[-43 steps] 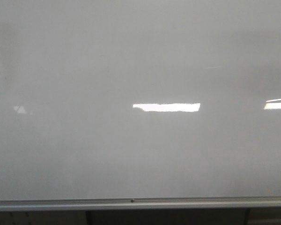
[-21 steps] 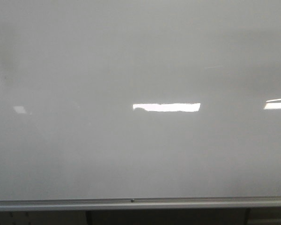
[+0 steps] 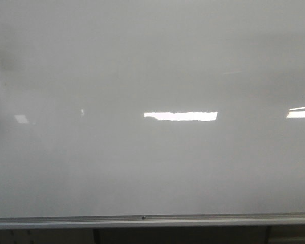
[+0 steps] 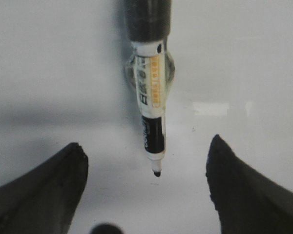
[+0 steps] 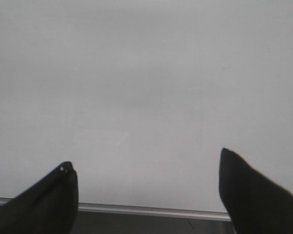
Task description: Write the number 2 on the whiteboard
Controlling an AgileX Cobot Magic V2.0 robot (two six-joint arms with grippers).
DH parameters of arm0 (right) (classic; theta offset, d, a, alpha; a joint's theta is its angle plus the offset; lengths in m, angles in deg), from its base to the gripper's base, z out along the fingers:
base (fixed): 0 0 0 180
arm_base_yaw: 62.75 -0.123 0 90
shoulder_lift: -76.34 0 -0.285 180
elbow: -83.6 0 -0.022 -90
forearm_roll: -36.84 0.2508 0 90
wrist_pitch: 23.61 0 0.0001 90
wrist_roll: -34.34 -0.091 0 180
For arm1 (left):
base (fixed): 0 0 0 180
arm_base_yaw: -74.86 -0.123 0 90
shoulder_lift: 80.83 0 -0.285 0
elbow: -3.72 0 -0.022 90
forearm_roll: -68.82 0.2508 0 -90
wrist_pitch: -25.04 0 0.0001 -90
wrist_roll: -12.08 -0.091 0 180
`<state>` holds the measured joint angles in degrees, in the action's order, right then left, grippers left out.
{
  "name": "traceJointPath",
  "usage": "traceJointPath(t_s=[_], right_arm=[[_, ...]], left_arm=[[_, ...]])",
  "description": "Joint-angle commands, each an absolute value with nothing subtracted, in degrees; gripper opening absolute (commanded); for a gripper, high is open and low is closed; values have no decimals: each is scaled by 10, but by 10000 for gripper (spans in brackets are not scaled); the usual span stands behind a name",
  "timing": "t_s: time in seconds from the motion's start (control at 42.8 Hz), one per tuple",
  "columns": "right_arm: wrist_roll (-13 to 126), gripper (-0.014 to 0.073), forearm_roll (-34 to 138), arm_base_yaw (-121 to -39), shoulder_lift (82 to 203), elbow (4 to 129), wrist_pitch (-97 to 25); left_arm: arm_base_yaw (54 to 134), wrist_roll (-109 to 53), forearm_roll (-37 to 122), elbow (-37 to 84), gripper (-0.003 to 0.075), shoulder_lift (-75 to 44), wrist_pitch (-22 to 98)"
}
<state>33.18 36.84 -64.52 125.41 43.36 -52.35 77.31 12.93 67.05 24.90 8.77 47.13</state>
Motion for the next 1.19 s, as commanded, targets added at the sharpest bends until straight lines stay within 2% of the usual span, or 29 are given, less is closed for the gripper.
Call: traceJointPath(t_s=[0.0, 0.654, 0.747, 0.794, 0.98, 1.074, 1.167], right_arm=[[334, 611, 363, -643, 1255, 451, -483], [334, 611, 363, -643, 1255, 451, -483], [334, 611, 363, -643, 1255, 451, -483], [334, 611, 363, -643, 1255, 451, -483], [334, 611, 363, -643, 1255, 451, -483], [334, 611, 363, -643, 1255, 451, -483], [334, 611, 363, -643, 1255, 451, -483]], left_arm=[[773, 137, 665, 230, 457, 89, 414], [774, 137, 653, 230, 307, 176, 300], [774, 137, 653, 230, 270, 178, 298], [774, 137, 653, 230, 207, 178, 300], [774, 137, 653, 230, 76, 174, 312], [774, 137, 659, 230, 32, 157, 339], [774, 130, 660, 230, 21, 133, 371]])
